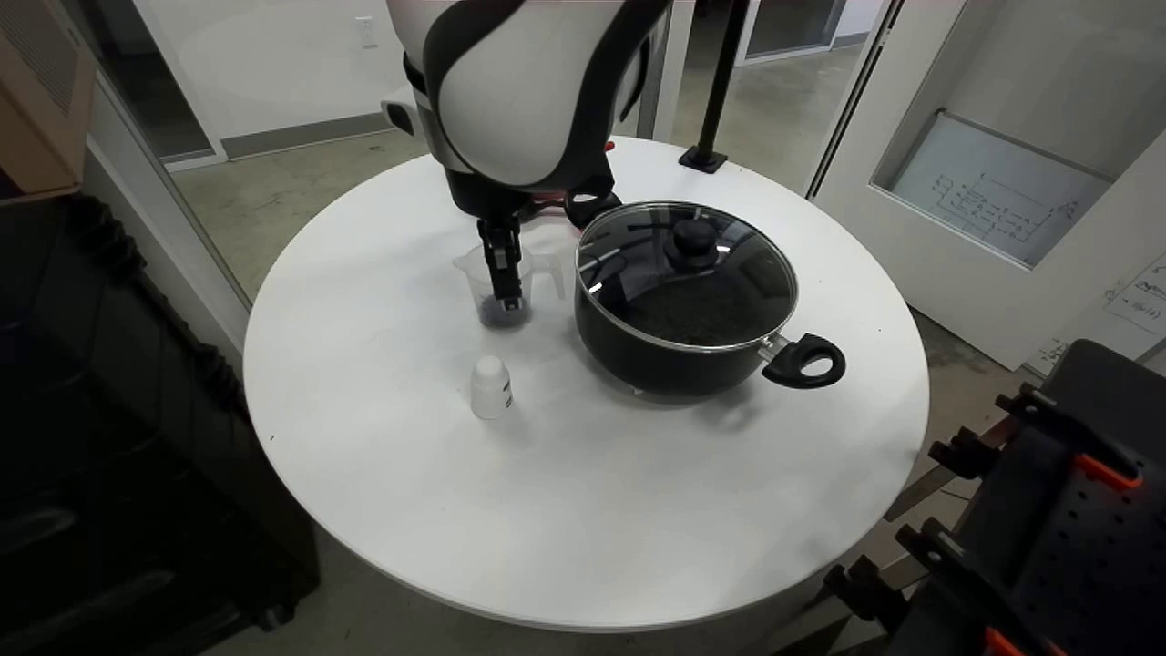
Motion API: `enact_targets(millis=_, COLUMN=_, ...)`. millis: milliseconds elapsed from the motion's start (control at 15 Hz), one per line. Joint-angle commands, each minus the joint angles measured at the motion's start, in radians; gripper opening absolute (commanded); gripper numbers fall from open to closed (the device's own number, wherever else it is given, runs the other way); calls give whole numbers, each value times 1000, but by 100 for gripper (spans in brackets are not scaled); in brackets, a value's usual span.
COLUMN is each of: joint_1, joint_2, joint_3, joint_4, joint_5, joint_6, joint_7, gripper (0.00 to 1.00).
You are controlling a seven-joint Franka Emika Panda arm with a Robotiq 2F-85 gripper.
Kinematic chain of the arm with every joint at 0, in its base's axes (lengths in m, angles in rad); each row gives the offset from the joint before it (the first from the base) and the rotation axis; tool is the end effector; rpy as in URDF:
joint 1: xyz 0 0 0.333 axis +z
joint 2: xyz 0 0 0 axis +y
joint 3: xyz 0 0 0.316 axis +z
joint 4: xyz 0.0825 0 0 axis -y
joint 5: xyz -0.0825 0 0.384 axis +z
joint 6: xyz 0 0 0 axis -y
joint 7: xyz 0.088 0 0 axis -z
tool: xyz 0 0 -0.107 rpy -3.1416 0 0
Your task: Move the cup to the right
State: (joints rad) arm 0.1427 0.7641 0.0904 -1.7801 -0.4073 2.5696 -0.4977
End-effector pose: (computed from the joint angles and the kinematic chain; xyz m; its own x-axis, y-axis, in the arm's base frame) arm 0.6344 0.1535 0.1296 0.5056 0.8599 -0.0708 0.8576 -0.4919 0.1501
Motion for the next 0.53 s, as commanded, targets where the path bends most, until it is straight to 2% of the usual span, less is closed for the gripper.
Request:
enact_targets(millis=0, joint_1=3, joint_2=48, joint_3=-2, joint_4=86, joint_5=-16, joint_6=-31, joint_7=-19, gripper=100)
enact_targets(millis=467, joint_1=-19, joint_2=107, joint_3=32, joint_4=173, joint_5=17, joint_6=-141, joint_7=-74, gripper=100)
